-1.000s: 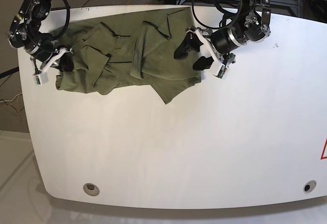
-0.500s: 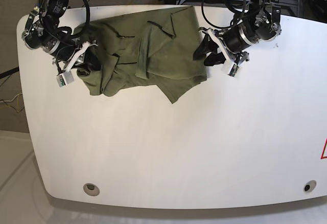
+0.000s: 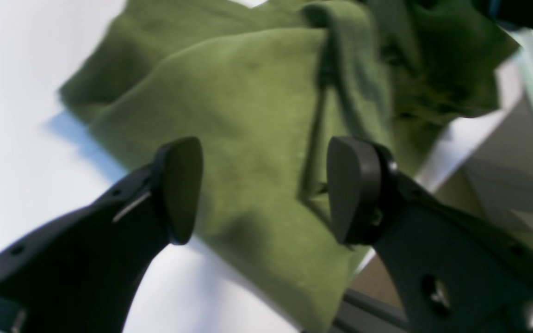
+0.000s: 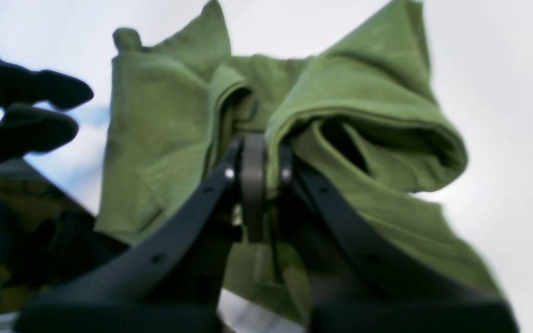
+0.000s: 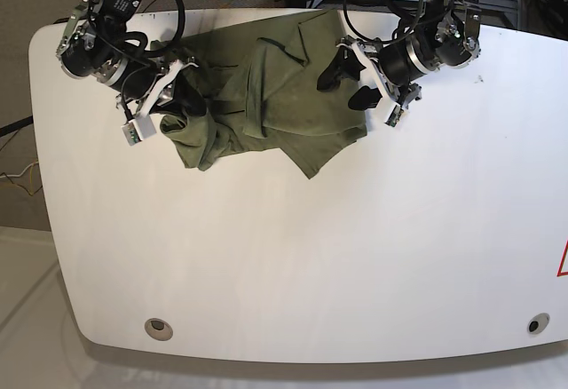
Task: Fold the T-shirt properly
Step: 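Lift the strip end with the right gripper and fold it toward the left gripper, then lay the folded end onto the bundle and press with both grippers, then grasp the olive bundle's edges with both grippers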
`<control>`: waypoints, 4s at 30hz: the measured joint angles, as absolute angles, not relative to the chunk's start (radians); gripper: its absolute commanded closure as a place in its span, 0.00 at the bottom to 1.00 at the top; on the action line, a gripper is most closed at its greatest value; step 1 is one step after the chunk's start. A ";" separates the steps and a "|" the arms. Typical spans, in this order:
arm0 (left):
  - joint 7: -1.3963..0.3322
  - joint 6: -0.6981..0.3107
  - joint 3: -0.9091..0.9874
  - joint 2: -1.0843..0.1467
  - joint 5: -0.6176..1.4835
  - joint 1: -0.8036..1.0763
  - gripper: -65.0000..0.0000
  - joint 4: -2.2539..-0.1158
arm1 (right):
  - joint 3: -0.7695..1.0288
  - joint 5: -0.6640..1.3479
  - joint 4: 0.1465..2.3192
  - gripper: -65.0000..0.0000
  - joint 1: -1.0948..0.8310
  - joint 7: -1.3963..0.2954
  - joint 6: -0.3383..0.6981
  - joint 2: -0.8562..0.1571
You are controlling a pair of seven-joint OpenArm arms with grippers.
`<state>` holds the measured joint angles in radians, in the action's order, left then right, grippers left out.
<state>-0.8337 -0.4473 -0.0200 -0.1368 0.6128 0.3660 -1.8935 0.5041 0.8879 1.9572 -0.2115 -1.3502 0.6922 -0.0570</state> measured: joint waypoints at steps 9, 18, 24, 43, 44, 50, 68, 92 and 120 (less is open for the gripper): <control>-0.839 -0.448 -0.001 -0.136 0.619 0.365 0.35 -1.895 | 0.379 0.859 1.965 1.00 -0.210 -1.336 0.692 -0.038; -0.846 -0.446 -0.022 -0.138 0.618 0.363 0.36 -1.881 | 0.160 0.768 1.953 1.00 -0.167 -1.291 0.693 0.001; -0.848 -0.453 -0.023 -0.133 0.616 0.362 0.65 -1.872 | 0.136 0.757 1.946 1.00 -0.164 -1.287 0.692 -0.005; -0.834 -0.445 0.018 -0.119 0.608 0.364 0.47 -1.874 | -0.080 0.763 2.014 1.00 -0.142 -1.279 0.669 0.126; -0.831 -0.446 0.031 -0.117 0.608 0.365 0.46 -1.878 | -0.088 0.748 2.014 1.00 -0.143 -1.273 0.660 0.132; -0.793 -0.459 0.250 -0.113 0.626 0.384 0.39 -1.902 | -0.149 0.550 1.965 1.00 -0.146 -1.209 0.590 0.136; -0.778 -0.449 0.194 -0.199 0.651 0.402 1.00 -1.910 | -0.104 0.498 1.891 1.00 -0.161 -1.217 0.559 0.089; -0.807 -0.406 0.141 -0.271 0.587 0.308 0.48 -1.901 | -0.171 0.438 1.902 0.99 -0.130 -1.231 0.656 0.090; -0.788 -0.419 0.137 -0.292 0.680 0.300 0.87 -1.634 | -0.381 0.367 1.842 1.00 -0.090 -1.136 0.593 0.064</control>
<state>-0.7883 -0.4194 0.1371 -0.2924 0.6796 0.2996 -1.6341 -0.3805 0.3668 1.8416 -0.0898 -1.1362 0.5930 0.0643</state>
